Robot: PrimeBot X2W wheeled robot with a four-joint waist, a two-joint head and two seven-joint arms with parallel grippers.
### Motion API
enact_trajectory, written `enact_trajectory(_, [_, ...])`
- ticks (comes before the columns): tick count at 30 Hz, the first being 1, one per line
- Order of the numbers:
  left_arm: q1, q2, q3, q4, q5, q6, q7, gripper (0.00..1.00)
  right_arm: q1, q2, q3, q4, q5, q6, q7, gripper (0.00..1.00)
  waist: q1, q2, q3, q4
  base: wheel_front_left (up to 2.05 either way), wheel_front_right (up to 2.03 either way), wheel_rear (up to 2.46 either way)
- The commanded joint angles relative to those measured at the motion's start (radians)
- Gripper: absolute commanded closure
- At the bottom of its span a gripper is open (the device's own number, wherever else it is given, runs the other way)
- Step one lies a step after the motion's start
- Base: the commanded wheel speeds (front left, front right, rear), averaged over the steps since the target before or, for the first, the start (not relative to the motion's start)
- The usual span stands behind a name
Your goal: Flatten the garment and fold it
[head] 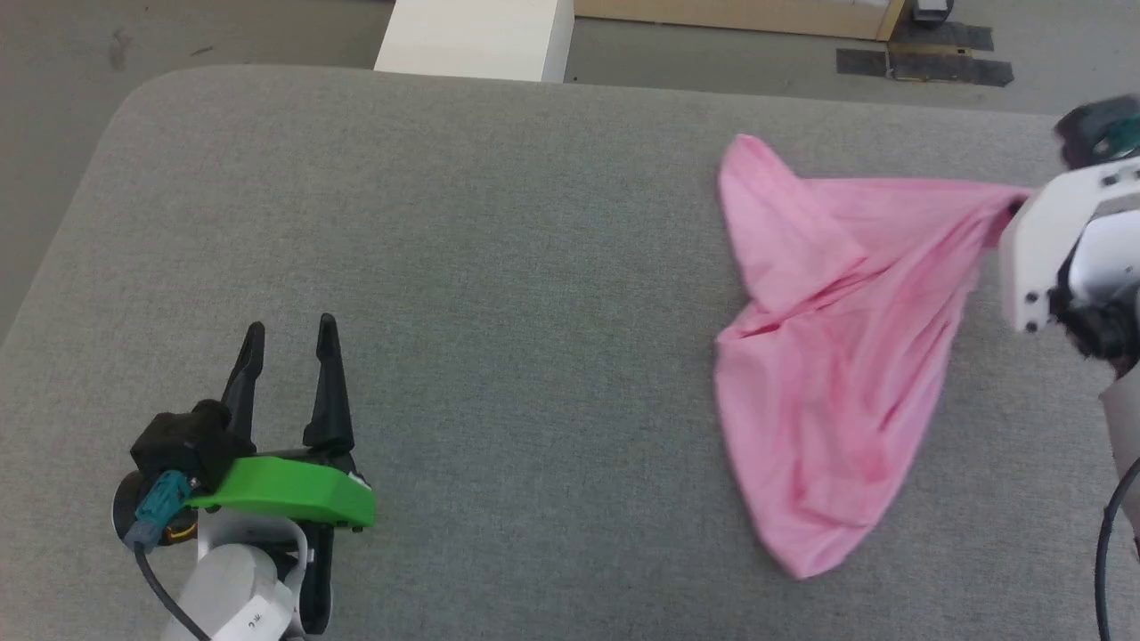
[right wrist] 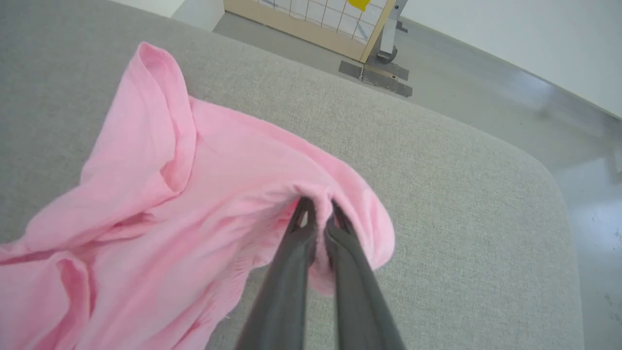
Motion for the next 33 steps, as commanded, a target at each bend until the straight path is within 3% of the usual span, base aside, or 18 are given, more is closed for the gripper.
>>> enact_trajectory(1, [-0.004,-0.006,0.0,0.008,0.001,-0.008,-0.004,0.0,-0.018,0.019,-0.025,0.014,-0.022,-0.002,-0.02,1.0,0.0,-0.0001,0.007,0.005,0.0,0.0,0.0])
enact_trajectory(2, [-0.008,-0.009,0.001,0.012,-0.001,-0.011,-0.005,0.0,-0.023,0.032,-0.044,0.032,-0.046,-0.002,-0.027,1.0,0.0,-0.0001,0.009,0.005,0.0,0.0,0.0])
enact_trajectory(3, [-0.01,-0.012,0.0,0.016,0.0,-0.014,-0.005,0.0,-0.021,0.042,-0.051,0.052,-0.06,-0.002,-0.017,0.67,0.0,-0.0001,0.009,0.005,0.0,0.0,0.0])
enact_trajectory(4, [-0.013,-0.015,-0.003,0.023,0.0,-0.02,-0.005,0.0,-0.015,0.056,-0.061,0.074,-0.07,-0.002,-0.004,0.0,0.0,-0.0001,0.007,0.007,0.0,0.0,0.0])
enact_trajectory(11, [-0.01,-0.025,-0.014,0.042,0.009,-0.036,-0.005,0.0,0.052,0.145,-0.234,-0.011,-0.025,-0.002,-0.157,0.0,0.0,-0.0001,-0.034,0.0,0.0,0.0,0.0])
enact_trajectory(15, [0.003,-0.029,-0.018,0.044,0.008,-0.039,-0.005,0.0,0.195,0.218,-0.33,-0.177,0.039,-0.002,-0.254,0.0,0.0,-0.0001,-0.066,-0.015,0.0,0.0,0.0])
enact_trajectory(20, [0.021,-0.035,-0.021,0.039,0.005,-0.035,-0.005,0.0,0.433,0.278,-0.37,-0.365,0.078,-0.002,-0.271,0.0,0.0,-0.0001,-0.083,-0.04,0.0,0.0,0.0])
enact_trajectory(24, [0.031,-0.036,-0.025,0.036,0.002,-0.034,-0.004,0.0,0.566,0.286,-0.313,-0.451,0.106,-0.002,-0.232,0.0,0.0,-0.0001,-0.084,-0.059,0.0,0.0,0.0])
enact_trajectory(27, [0.035,-0.037,-0.03,0.037,-0.001,-0.035,-0.004,0.0,0.617,0.287,-0.206,-0.492,0.157,-0.002,-0.159,0.0,0.0,-0.0001,-0.081,-0.067,0.0,0.0,0.0])
enact_trajectory(28, [0.035,-0.037,-0.031,0.038,-0.001,-0.035,-0.004,0.0,0.624,0.287,-0.177,-0.503,0.171,-0.002,-0.133,0.0,0.0,-0.0001,-0.08,-0.069,0.0,0.0,0.0])
enact_trajectory(29, [0.03,-0.038,-0.038,0.039,-0.003,-0.037,-0.002,0.0,0.615,0.287,-0.072,-0.523,0.184,-0.002,-0.014,0.0,0.0,-0.0001,-0.061,-0.073,0.0,0.0,0.0])
enact_trajectory(33, [0.018,-0.041,-0.041,0.045,-0.013,-0.042,0.002,0.0,0.567,0.287,-0.012,-0.475,0.139,-0.002,0.062,0.0,0.0,-0.0001,-0.041,-0.068,0.0,0.0,0.0])
